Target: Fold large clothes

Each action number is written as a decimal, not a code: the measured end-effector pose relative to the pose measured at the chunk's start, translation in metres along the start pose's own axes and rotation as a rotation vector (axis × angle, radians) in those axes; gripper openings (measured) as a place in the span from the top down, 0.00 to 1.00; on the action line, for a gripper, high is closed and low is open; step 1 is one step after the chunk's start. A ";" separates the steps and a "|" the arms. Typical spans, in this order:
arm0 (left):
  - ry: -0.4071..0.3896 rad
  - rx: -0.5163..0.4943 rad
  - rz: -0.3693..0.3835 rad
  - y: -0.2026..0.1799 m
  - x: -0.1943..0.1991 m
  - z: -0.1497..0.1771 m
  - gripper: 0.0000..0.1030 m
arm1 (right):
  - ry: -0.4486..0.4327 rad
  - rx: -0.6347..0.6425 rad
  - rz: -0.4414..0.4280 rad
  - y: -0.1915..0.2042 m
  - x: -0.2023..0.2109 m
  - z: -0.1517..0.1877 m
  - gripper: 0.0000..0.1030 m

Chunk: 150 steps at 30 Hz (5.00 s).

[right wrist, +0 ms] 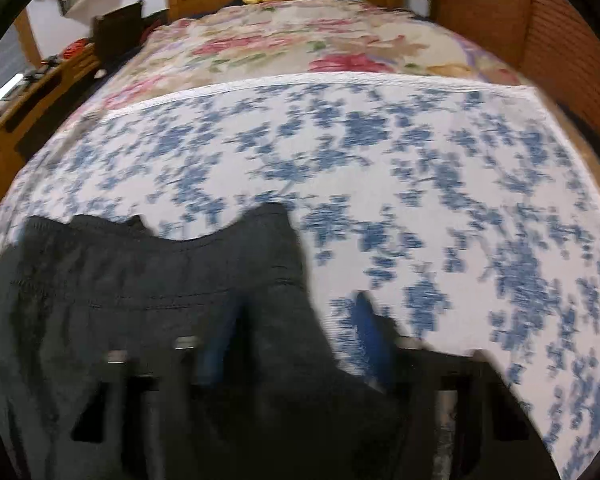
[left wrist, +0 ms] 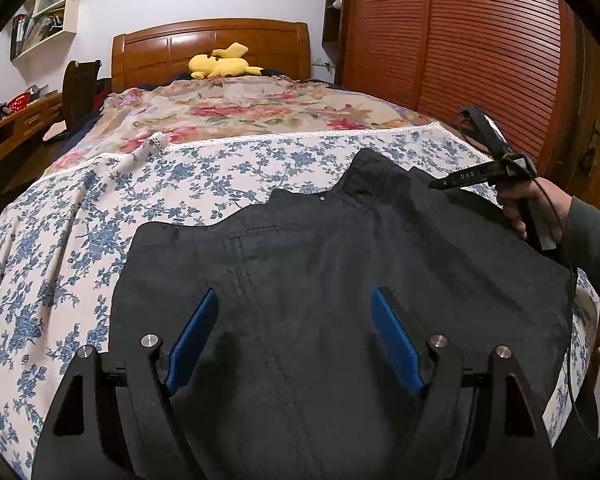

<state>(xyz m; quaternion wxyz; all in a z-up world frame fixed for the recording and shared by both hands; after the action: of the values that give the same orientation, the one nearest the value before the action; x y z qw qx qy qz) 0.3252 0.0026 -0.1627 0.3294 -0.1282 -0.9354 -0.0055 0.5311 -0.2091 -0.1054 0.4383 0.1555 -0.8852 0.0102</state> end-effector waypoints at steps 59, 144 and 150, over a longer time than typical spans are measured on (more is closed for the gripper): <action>0.040 -0.116 0.040 -0.120 0.052 0.071 0.23 | -0.203 0.133 0.126 0.016 0.157 0.197 0.45; -0.105 -0.001 0.083 -0.058 0.124 0.057 0.23 | -0.281 -0.144 0.236 -0.072 0.262 0.209 0.92; -0.116 0.017 0.078 -0.048 0.126 0.054 0.23 | -0.334 -0.037 0.167 -0.029 0.279 0.182 0.92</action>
<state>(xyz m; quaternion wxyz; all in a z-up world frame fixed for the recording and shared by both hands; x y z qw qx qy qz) 0.1857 -0.0089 -0.1235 0.2755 -0.1618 -0.9473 0.0225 0.2402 -0.3387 -0.0035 0.2859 0.0729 -0.9555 0.0043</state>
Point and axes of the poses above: each gripper's, at about its wrist camera, not at the fingertips, and x roughly against the way its jaws point, y to its left, z to its underside, the point moved 6 cm from there along -x, roughly the way its jaws point, and after that the axes turned 1 degree about -z, right-handed, at the moved point
